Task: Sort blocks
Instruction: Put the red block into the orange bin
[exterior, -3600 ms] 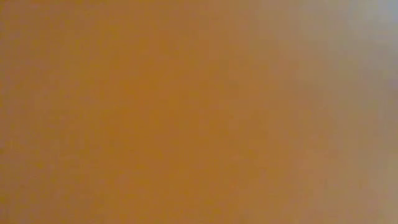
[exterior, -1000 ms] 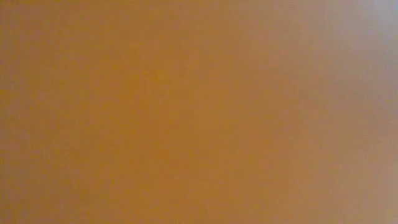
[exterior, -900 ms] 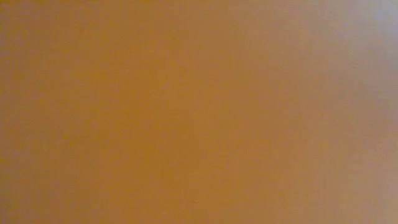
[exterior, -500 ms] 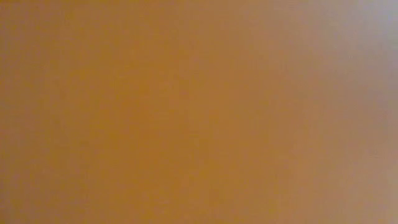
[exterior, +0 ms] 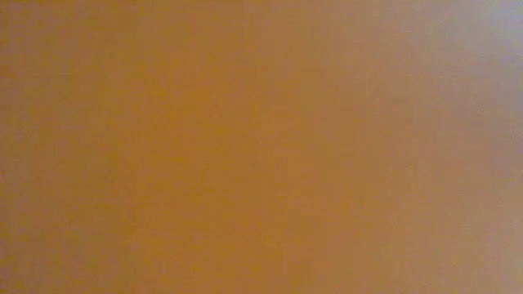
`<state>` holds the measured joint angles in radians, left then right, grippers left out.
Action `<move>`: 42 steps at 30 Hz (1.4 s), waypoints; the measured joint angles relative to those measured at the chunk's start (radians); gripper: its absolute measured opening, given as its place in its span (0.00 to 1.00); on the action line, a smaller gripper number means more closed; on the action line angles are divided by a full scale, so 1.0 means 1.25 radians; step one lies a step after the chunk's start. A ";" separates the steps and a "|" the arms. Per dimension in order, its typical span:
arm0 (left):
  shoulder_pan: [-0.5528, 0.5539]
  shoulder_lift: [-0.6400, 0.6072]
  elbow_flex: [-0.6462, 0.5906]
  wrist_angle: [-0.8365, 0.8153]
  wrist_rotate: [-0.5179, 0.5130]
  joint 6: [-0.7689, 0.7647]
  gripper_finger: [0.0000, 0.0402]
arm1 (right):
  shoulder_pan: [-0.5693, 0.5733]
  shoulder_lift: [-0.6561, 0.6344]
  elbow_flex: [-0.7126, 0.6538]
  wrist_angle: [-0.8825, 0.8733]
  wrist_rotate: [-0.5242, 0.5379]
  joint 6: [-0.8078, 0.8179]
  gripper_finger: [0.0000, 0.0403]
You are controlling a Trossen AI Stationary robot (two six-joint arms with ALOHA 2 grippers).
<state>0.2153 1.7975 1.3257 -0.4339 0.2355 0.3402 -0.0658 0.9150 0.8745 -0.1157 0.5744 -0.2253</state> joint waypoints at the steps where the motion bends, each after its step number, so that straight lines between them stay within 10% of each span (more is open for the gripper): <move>1: 0.003 0.002 -0.002 0.032 0.012 -0.043 0.20 | 0.000 0.000 0.000 0.003 0.000 -0.001 0.52; 24: 0.057 0.296 0.042 0.849 0.016 -0.740 0.20 | 0.004 -0.023 0.000 0.028 0.000 -0.040 0.52; 42: 0.093 0.667 0.743 0.544 0.018 -0.787 0.20 | 0.007 -0.052 0.000 0.030 0.001 -0.038 0.52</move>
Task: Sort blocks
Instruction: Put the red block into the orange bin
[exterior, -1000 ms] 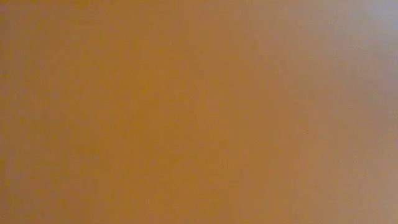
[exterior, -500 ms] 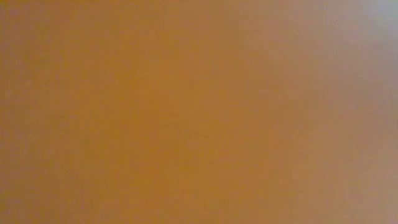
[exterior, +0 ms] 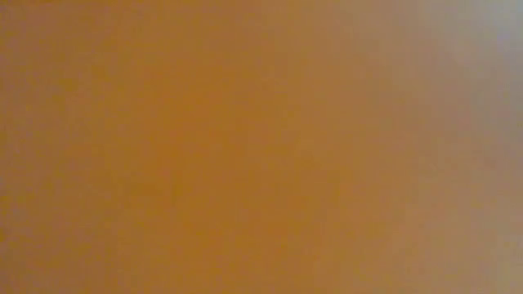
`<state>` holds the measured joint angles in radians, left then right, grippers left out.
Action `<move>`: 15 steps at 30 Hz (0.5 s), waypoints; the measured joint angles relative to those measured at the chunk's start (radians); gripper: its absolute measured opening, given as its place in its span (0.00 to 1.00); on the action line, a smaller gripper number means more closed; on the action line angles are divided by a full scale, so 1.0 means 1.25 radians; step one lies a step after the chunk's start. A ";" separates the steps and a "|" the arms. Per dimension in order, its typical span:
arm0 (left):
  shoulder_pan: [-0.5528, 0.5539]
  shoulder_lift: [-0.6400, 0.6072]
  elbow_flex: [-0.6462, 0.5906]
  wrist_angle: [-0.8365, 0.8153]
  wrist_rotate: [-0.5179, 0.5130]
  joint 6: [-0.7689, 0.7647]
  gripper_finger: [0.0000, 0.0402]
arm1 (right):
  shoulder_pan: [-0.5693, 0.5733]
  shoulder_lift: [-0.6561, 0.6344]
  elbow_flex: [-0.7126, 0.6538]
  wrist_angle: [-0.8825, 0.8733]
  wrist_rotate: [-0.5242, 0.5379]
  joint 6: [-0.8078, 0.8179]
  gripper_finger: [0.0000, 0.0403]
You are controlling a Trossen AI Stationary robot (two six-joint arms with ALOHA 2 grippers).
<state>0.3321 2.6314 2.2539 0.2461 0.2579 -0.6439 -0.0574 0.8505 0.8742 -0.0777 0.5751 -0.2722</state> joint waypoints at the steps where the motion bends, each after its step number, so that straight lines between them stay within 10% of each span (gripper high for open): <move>1: 0.000 0.022 0.033 -0.003 -0.004 -0.014 0.20 | 0.000 0.000 0.000 0.000 0.000 0.000 0.52; 15: 0.023 0.084 0.082 0.056 -0.112 -0.190 0.20 | 0.000 0.000 0.000 0.092 0.000 -0.002 0.52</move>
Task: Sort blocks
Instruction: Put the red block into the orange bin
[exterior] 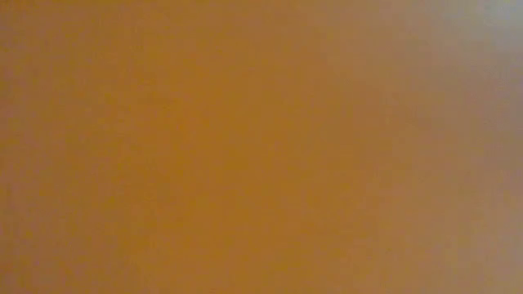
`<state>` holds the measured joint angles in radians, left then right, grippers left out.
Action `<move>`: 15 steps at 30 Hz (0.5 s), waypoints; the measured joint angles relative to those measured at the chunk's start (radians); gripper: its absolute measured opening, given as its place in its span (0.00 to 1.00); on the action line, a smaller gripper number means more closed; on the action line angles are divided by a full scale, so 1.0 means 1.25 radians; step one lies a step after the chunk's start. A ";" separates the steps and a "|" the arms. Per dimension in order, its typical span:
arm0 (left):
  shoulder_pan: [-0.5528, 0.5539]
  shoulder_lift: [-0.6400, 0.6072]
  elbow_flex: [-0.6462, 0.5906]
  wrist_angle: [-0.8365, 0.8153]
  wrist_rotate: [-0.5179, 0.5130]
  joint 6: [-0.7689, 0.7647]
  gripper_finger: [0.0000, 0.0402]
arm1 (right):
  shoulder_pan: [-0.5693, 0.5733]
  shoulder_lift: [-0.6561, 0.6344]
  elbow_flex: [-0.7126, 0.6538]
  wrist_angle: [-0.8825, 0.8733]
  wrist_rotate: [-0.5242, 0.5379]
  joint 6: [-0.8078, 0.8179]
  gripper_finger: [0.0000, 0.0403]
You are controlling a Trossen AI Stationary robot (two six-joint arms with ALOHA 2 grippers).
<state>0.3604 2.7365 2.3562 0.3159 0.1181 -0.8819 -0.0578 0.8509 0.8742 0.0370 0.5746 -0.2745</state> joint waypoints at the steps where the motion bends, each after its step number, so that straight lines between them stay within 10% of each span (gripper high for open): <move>1: -0.002 0.000 0.000 -0.015 0.003 0.001 0.20 | 0.000 0.000 0.000 0.003 0.000 0.001 0.52; 8: -0.034 0.000 0.000 -0.072 0.005 0.059 0.20 | 0.000 0.000 0.000 -0.005 0.021 0.016 0.52; 15: -0.040 0.000 0.000 -0.085 0.010 0.062 0.20 | -0.039 -0.002 0.000 -0.020 0.492 0.025 0.52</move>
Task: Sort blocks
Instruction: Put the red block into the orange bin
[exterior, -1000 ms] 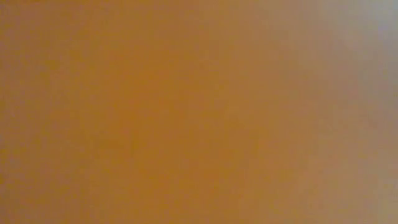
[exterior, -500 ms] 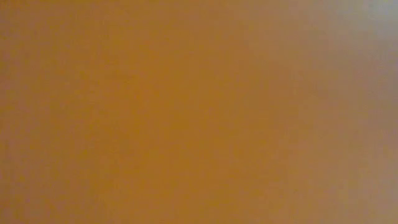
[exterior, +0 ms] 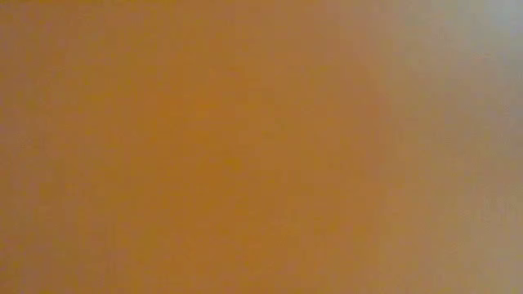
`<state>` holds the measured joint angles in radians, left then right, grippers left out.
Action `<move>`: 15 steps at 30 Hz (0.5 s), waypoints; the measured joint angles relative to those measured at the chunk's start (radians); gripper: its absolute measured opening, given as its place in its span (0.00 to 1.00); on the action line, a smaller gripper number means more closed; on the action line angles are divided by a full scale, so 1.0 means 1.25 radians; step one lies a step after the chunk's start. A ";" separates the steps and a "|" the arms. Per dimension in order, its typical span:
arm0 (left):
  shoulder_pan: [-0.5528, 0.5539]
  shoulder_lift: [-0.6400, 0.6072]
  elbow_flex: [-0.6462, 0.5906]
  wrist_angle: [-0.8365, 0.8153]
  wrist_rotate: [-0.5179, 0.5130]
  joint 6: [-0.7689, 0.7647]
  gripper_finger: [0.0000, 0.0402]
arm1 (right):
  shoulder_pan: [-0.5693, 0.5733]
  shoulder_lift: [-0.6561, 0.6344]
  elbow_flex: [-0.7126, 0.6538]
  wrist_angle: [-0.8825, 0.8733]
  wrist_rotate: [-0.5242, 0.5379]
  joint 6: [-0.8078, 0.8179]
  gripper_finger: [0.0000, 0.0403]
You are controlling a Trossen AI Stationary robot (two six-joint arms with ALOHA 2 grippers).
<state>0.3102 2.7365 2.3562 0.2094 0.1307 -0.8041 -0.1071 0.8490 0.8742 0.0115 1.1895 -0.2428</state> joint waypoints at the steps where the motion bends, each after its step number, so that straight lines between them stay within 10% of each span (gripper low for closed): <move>1: 0.000 0.000 0.000 0.000 0.000 0.000 0.20 | -0.013 0.001 0.000 -0.017 -0.004 0.017 0.52; 15: 0.015 0.000 0.000 -0.051 -0.002 -0.065 0.20 | -0.422 0.035 0.011 -0.483 -0.453 0.472 0.52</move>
<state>0.3295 2.7361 2.3562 0.1456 0.1280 -0.8851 -0.6348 0.8923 0.8879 -0.5926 0.6232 0.3476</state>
